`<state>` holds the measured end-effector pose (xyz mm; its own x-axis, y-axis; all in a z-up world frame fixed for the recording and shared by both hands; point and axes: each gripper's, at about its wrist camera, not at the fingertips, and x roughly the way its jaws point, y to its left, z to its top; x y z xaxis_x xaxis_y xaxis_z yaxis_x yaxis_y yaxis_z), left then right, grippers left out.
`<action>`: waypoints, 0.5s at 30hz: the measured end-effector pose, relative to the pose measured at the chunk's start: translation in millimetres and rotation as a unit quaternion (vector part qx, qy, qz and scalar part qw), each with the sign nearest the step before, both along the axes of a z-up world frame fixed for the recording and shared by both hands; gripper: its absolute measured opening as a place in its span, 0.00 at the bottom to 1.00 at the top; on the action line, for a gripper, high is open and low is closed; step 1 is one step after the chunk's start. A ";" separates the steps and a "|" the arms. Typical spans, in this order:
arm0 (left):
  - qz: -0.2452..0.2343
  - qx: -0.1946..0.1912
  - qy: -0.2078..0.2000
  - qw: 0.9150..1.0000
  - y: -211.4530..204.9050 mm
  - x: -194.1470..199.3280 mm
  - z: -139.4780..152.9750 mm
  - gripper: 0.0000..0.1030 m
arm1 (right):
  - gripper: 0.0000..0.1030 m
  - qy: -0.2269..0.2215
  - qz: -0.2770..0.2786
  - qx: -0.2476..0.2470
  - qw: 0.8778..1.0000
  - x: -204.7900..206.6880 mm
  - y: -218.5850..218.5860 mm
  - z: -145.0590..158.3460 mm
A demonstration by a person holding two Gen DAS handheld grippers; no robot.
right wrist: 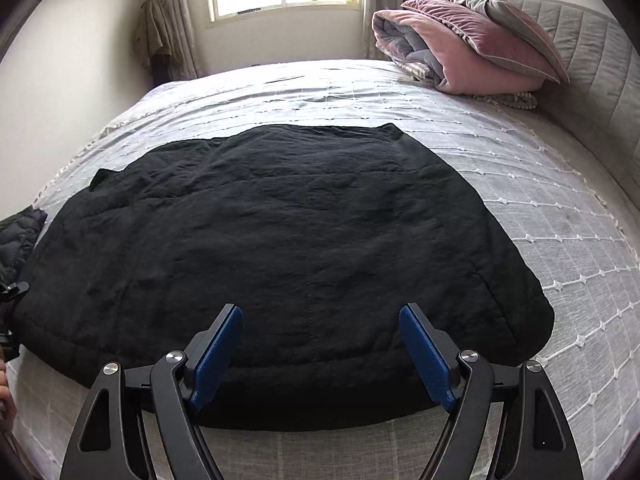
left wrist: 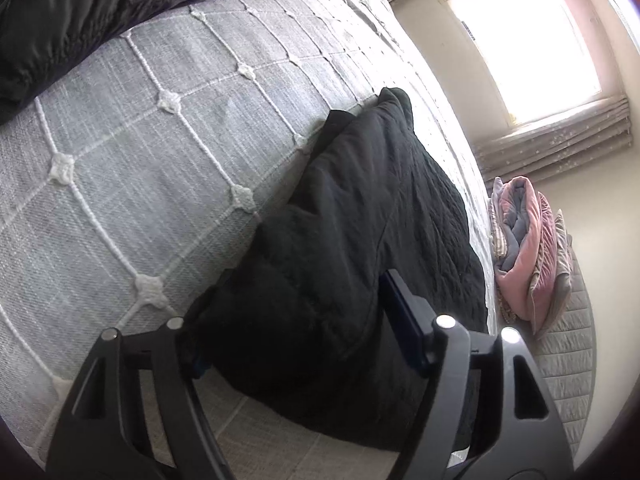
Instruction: Fold large clothes
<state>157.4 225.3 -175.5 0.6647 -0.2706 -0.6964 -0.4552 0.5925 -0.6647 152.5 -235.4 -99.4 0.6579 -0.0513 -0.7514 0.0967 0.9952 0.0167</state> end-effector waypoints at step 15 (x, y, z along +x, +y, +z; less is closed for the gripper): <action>0.004 0.021 0.000 1.000 -8.6 2.8 -0.9 0.70 | 0.80 -0.012 0.125 -0.104 0.987 10.2 92.8 -16.4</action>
